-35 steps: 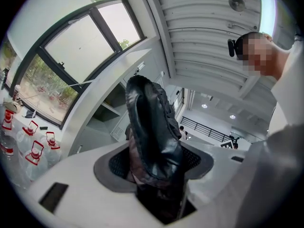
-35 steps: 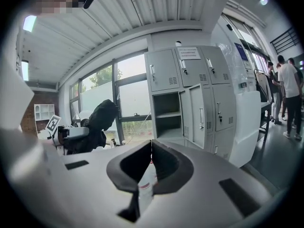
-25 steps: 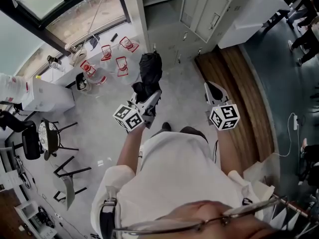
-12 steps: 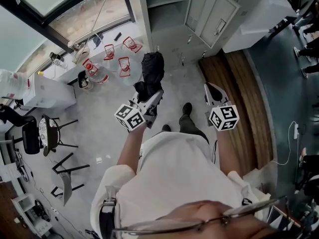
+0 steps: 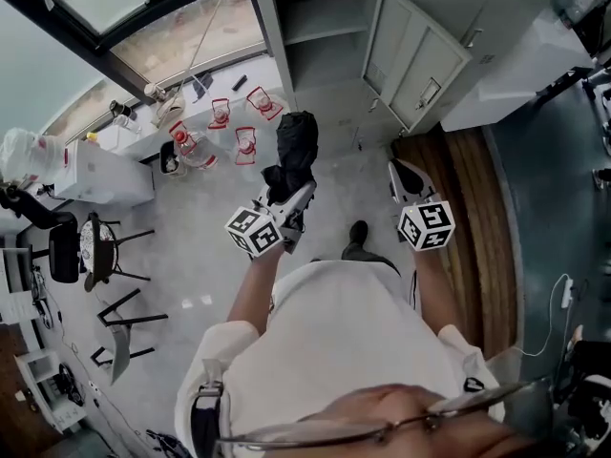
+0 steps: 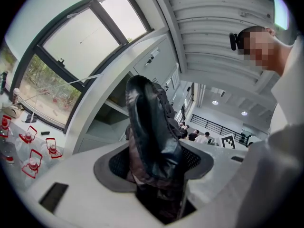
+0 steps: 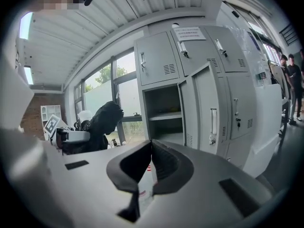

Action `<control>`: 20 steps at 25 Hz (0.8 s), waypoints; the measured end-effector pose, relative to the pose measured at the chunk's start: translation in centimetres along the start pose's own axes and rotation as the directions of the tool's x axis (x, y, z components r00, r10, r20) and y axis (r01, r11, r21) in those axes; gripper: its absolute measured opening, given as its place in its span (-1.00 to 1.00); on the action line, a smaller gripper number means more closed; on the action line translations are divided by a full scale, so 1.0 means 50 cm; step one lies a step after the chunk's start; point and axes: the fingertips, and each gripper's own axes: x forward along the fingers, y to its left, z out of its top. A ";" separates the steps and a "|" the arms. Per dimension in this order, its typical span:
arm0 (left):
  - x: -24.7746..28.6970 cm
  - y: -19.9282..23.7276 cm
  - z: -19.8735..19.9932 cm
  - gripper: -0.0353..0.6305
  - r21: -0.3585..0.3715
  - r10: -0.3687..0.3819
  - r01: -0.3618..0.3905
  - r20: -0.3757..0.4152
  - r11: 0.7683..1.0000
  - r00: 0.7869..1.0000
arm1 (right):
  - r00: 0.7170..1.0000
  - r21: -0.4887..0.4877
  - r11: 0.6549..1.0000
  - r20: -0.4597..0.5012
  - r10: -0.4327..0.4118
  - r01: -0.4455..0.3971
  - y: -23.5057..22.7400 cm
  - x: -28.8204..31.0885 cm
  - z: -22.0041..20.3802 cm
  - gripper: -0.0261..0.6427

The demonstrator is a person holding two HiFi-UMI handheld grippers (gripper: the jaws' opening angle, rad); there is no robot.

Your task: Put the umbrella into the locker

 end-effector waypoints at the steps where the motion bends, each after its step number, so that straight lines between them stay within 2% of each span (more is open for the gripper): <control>1: 0.017 0.008 0.001 -0.17 0.008 0.017 -0.016 -0.003 1.000 1.000 | 1.000 -0.007 1.000 -0.003 0.011 -0.011 -0.012 0.013 0.004 -0.90; 9: 0.145 0.063 0.000 -0.17 0.047 0.125 -0.124 -0.015 0.991 0.992 | 0.996 -0.045 0.995 -0.021 0.092 -0.093 -0.106 0.090 0.038 -0.90; 20: 0.296 0.140 -0.024 -0.17 0.118 0.268 -0.261 -0.049 0.958 0.962 | 0.981 -0.065 0.979 -0.045 0.189 -0.192 -0.209 0.157 0.042 -0.90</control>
